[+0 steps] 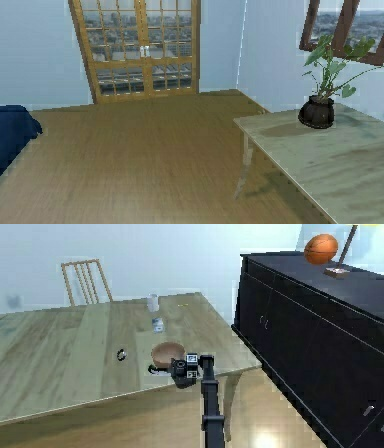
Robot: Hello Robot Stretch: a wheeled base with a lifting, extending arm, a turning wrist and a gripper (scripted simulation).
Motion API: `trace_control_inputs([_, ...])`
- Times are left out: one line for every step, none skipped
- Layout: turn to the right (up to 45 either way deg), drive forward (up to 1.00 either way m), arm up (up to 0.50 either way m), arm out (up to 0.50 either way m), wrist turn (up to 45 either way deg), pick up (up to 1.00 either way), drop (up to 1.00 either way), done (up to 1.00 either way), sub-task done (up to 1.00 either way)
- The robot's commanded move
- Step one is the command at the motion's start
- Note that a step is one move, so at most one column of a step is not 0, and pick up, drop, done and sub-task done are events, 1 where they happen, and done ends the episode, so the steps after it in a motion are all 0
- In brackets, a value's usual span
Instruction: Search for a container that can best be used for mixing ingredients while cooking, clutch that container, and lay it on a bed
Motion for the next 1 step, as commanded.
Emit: trace_control_inputs([0.0, 0.00, 0.00, 0.00, 0.0, 1.00, 0.00, 0.00, 0.00])
